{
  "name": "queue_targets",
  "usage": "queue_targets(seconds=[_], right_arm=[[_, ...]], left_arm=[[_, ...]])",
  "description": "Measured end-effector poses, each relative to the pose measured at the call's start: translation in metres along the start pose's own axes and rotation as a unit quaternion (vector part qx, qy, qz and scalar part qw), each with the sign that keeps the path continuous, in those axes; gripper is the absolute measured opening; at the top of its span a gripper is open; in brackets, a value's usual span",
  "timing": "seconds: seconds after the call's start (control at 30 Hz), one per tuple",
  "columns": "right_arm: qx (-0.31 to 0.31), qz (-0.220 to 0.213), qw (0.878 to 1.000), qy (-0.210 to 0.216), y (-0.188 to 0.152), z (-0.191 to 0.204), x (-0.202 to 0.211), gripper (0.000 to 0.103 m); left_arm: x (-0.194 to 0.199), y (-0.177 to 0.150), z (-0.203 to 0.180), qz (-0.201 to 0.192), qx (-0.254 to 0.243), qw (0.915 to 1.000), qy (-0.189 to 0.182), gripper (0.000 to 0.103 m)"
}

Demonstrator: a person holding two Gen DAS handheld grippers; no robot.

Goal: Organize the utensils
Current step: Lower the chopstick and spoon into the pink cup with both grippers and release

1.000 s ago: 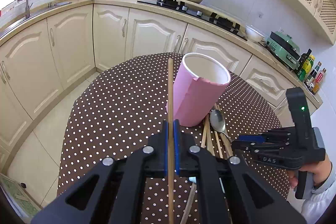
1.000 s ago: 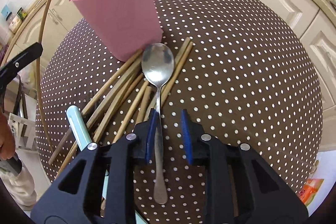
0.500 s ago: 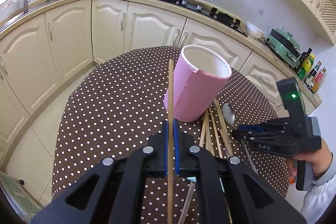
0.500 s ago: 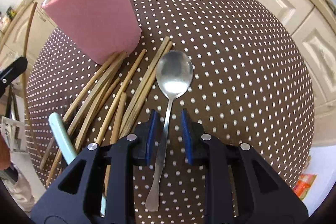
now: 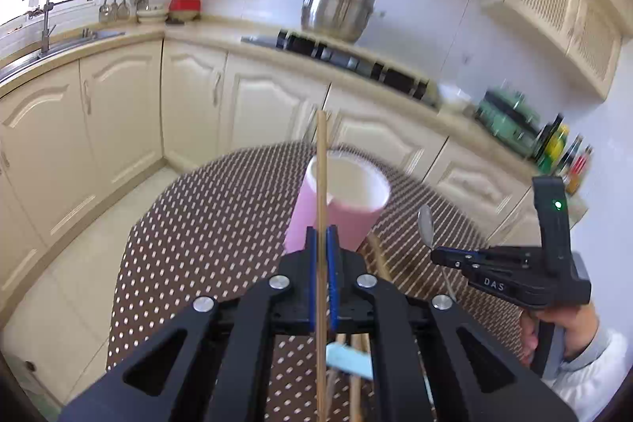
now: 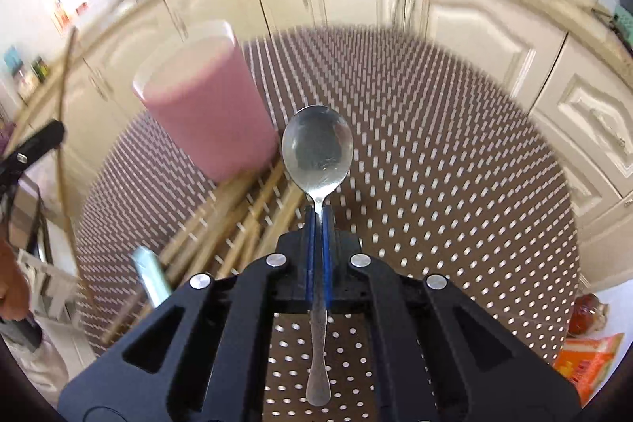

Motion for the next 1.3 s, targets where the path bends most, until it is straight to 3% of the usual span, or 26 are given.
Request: queue_targets(seconds=[0.17,0.33,0.5,0.7,0.77,0.87,1.3], right_arm=[[0.007,-0.089,0.996,0.000,0.040,0.006,0.045,0.003],[0.011,-0.198,0.980,-0.003,0.090,0.013,0.088,0.003],[0.002,-0.275,0.961,-0.001,0.128,0.026,0.103,0.004],[-0.020,-0.367,0.930,-0.011,0.164,0.026,0.109,0.004],[-0.031,-0.379,0.925,-0.009,0.169,0.025,0.104,0.004],[-0.040,-0.380,0.924,-0.005,0.173,0.020,0.087,0.004],[-0.023,-0.342,0.940,-0.006,0.140,0.027,0.052,0.004]], left_arm=[[0.017,0.023,-0.018,-0.046,-0.001,0.9984,-0.033,0.005],[0.026,0.053,-0.043,-0.114,-0.006,0.9909,-0.072,0.005],[0.030,0.087,-0.072,-0.207,-0.019,0.9722,-0.108,0.005],[0.023,0.112,-0.091,-0.290,-0.029,0.9518,-0.097,0.005],[0.021,0.116,-0.089,-0.310,-0.028,0.9458,-0.091,0.005],[0.006,0.117,-0.084,-0.314,-0.021,0.9458,-0.082,0.005],[-0.035,0.083,-0.056,-0.254,-0.040,0.9652,-0.049,0.005]])
Point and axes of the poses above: each gripper's, at about its wrist camera, not at the fingertips, and x roughly against the way its jaws point, z to its left, y to its top, the point moved 9 cm from there along -x, roughly the way its jaws point, and after that the axes turned 14 degrees about x, right-handed, at the moved point
